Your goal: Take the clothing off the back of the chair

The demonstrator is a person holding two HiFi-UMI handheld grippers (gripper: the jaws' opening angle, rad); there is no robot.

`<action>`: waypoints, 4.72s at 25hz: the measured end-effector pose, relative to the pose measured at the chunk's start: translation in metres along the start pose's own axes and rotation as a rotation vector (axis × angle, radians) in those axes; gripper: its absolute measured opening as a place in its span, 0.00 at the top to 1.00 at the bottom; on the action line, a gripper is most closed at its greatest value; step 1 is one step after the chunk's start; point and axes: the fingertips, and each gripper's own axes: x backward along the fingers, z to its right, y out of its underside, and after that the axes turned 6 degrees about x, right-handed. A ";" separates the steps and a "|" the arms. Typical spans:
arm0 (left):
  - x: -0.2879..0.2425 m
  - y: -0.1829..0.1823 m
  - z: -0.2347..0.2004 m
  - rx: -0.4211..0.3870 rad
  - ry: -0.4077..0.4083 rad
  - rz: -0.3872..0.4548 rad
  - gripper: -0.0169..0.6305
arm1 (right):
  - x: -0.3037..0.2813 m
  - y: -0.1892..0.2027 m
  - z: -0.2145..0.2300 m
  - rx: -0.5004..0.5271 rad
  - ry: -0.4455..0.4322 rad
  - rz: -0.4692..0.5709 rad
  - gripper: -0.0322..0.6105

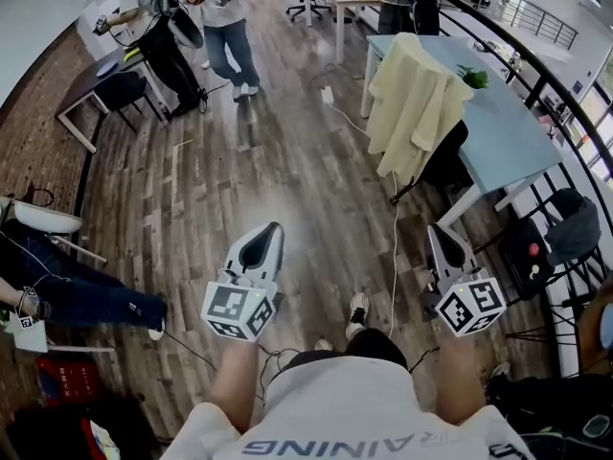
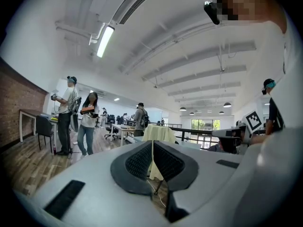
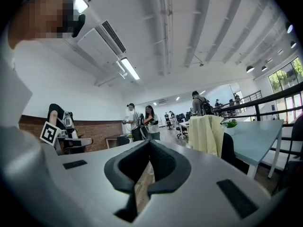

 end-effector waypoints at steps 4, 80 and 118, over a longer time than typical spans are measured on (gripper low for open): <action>-0.009 0.000 -0.019 -0.001 -0.032 -0.008 0.91 | -0.033 0.003 0.002 0.000 -0.039 -0.003 0.92; -0.676 -0.087 -0.146 -0.026 0.538 -0.113 0.91 | -0.361 -0.107 0.375 0.133 0.648 0.172 0.92; -0.895 -0.073 -0.058 -0.026 1.108 -0.342 0.91 | -0.292 -0.070 0.444 -0.069 1.174 0.025 0.91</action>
